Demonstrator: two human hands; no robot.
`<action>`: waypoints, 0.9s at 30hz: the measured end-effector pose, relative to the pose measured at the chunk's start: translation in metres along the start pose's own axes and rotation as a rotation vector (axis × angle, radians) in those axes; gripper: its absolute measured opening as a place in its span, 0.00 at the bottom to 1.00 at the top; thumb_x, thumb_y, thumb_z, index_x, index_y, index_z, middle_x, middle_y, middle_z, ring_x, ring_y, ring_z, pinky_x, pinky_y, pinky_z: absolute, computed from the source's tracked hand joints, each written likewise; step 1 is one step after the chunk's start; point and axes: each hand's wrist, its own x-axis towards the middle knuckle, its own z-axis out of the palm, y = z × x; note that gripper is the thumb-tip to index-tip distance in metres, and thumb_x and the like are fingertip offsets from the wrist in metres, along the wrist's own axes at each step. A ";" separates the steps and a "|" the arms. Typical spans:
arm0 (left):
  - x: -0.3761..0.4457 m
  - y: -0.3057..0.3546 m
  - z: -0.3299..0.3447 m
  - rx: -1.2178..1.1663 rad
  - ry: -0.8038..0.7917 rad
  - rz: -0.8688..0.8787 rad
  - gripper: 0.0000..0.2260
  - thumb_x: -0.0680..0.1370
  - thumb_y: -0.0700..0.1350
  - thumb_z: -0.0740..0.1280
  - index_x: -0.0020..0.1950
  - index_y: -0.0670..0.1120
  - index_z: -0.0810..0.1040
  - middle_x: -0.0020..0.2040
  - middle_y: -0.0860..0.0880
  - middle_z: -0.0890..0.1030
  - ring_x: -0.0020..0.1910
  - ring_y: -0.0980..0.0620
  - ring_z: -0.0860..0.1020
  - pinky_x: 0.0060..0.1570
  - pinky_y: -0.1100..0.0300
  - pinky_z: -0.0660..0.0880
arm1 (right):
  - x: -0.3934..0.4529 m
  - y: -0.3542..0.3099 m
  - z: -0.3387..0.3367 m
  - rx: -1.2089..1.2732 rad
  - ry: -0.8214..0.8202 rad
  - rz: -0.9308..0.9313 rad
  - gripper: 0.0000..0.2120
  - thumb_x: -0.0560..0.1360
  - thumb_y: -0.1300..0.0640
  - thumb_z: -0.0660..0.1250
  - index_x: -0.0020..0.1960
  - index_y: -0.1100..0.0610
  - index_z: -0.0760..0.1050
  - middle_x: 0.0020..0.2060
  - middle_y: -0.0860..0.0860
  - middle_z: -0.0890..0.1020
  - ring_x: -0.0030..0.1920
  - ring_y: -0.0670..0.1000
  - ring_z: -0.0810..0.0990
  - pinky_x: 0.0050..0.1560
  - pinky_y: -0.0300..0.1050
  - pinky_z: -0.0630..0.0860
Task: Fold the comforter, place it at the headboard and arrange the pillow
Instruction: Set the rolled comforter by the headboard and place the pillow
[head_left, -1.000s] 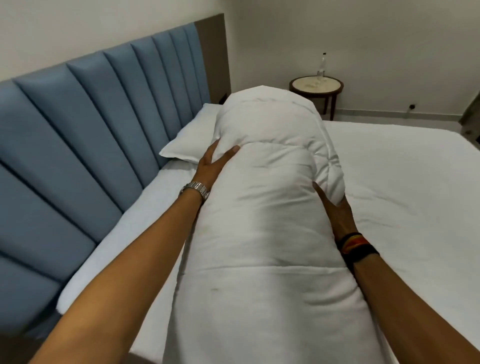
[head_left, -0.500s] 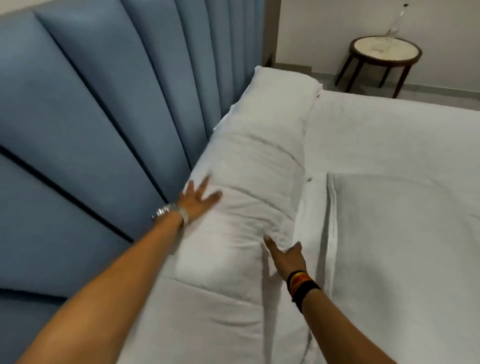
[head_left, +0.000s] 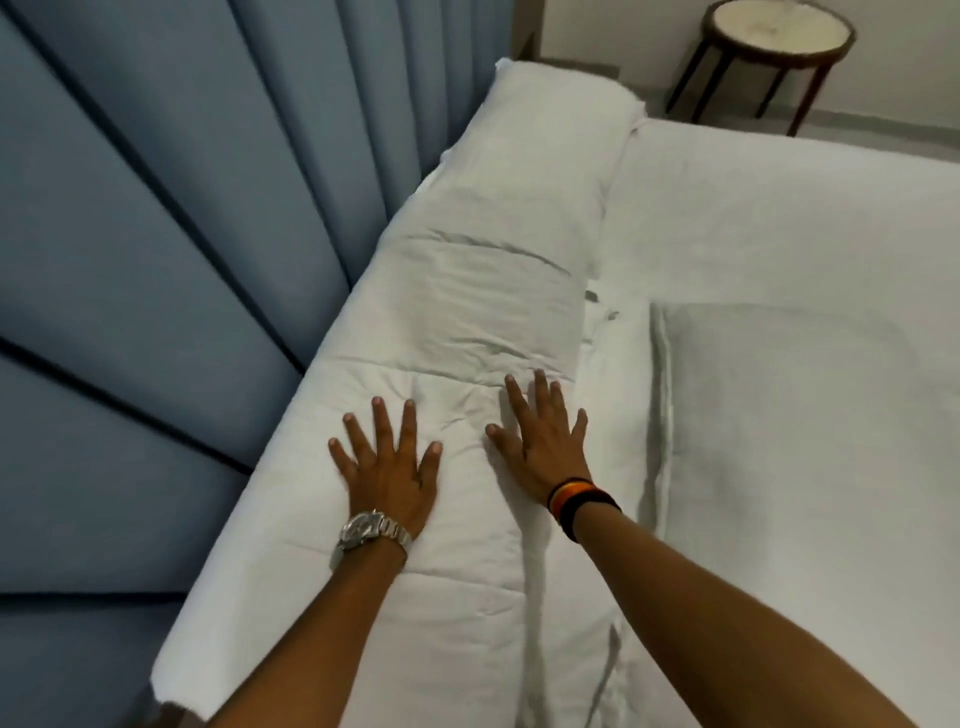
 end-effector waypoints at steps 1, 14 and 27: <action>-0.008 0.013 -0.004 -0.036 -0.010 0.016 0.33 0.82 0.68 0.42 0.85 0.57 0.51 0.86 0.46 0.48 0.83 0.35 0.45 0.77 0.32 0.42 | -0.017 0.014 -0.012 0.043 0.067 0.018 0.35 0.83 0.31 0.52 0.86 0.39 0.45 0.86 0.49 0.41 0.85 0.54 0.39 0.81 0.70 0.40; -0.122 0.313 0.057 -0.792 -0.720 -0.300 0.41 0.75 0.77 0.57 0.84 0.62 0.52 0.83 0.48 0.61 0.80 0.42 0.64 0.78 0.45 0.61 | -0.271 0.369 -0.166 0.516 0.312 1.002 0.60 0.63 0.18 0.65 0.86 0.42 0.49 0.86 0.56 0.51 0.85 0.60 0.50 0.82 0.66 0.50; -0.122 0.413 -0.099 -1.016 -0.128 -0.168 0.38 0.69 0.71 0.73 0.75 0.55 0.75 0.70 0.56 0.79 0.69 0.53 0.77 0.67 0.60 0.74 | -0.271 0.299 -0.243 1.242 0.636 0.468 0.33 0.77 0.41 0.74 0.79 0.48 0.71 0.69 0.43 0.79 0.69 0.48 0.77 0.68 0.40 0.69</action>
